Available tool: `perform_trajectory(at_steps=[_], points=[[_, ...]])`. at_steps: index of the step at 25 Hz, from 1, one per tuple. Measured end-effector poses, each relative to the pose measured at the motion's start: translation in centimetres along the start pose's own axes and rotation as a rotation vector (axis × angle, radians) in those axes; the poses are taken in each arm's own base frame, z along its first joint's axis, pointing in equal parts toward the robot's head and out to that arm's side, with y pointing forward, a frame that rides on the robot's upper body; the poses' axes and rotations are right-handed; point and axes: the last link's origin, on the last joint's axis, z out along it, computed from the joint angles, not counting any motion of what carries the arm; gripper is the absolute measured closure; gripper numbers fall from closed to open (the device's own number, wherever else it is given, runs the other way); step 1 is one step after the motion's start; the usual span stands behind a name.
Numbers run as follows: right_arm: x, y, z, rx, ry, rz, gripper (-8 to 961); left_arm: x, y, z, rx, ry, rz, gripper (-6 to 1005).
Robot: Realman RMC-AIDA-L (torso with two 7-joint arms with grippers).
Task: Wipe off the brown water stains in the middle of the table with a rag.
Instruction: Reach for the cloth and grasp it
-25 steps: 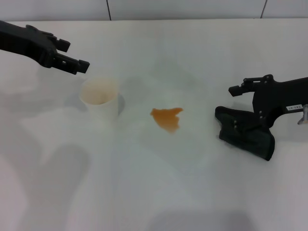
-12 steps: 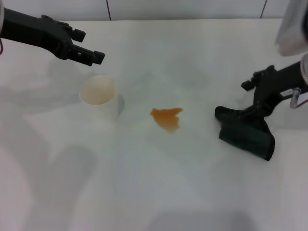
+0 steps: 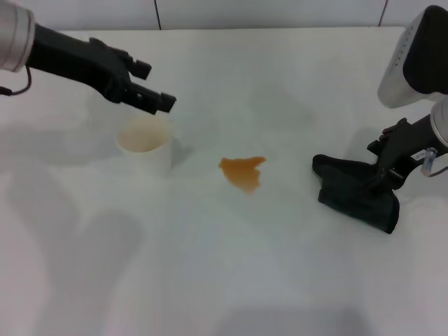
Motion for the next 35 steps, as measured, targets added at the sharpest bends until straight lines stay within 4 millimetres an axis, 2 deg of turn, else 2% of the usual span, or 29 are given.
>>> perform_trajectory(at_steps=[10,23,35], points=[[0.1,0.5,1.1,-0.025,-0.009,0.014,89,-0.3,0.2,1.1,-0.029,-0.015,-0.001,105],[0.3,0.6,2.1,-0.04,0.012,0.049,89,-0.3,0.1,1.2,-0.02,-0.028,-0.002,105],[0.3,1.0,2.1,-0.054,0.015,0.046,520,-0.2,0.0,1.2,-0.018,-0.029,-0.004,105]])
